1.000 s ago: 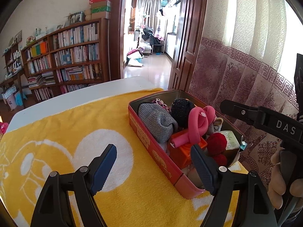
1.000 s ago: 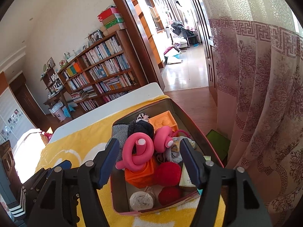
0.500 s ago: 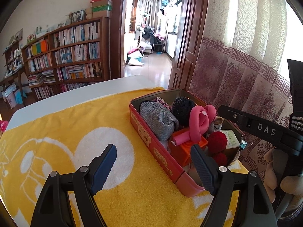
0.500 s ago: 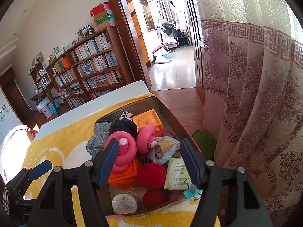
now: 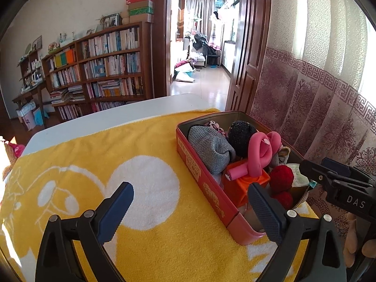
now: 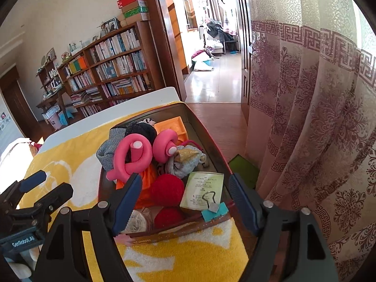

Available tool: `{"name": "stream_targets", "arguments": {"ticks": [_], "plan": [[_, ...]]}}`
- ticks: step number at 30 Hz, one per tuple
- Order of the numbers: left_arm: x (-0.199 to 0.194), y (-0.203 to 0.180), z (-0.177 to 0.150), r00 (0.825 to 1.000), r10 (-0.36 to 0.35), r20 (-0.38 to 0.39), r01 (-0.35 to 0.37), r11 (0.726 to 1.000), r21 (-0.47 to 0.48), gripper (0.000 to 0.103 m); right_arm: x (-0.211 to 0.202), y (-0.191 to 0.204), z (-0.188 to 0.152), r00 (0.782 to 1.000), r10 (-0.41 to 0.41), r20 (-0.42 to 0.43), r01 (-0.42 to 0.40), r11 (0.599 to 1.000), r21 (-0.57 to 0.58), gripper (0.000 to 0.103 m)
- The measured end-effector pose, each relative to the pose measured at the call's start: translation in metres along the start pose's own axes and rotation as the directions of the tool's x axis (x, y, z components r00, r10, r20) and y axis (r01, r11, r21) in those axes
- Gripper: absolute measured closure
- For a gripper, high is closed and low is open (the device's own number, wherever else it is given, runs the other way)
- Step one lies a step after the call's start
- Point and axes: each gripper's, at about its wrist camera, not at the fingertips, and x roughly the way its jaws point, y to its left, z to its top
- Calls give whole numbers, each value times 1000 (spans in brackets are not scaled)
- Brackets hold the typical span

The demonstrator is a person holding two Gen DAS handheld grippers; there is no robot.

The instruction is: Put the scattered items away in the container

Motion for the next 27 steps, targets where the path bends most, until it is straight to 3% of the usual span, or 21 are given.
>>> {"name": "stream_targets", "arguments": {"ticks": [5,14,27], "plan": [[-8,-6,3,999,41,4,-41,998,-40,1,-20,3,-17,999,39,-7,-40,997,-64,23],[-15,-16,1,998,-55,-27,53,994,-99,1,-25,8,-32,997,79,-20,-80,994,-70,23],[-25,-45,-1,999,-36,15,36,999,29,1,-22,3,-39,995,96,-31,-97,995,-27,23]]}}
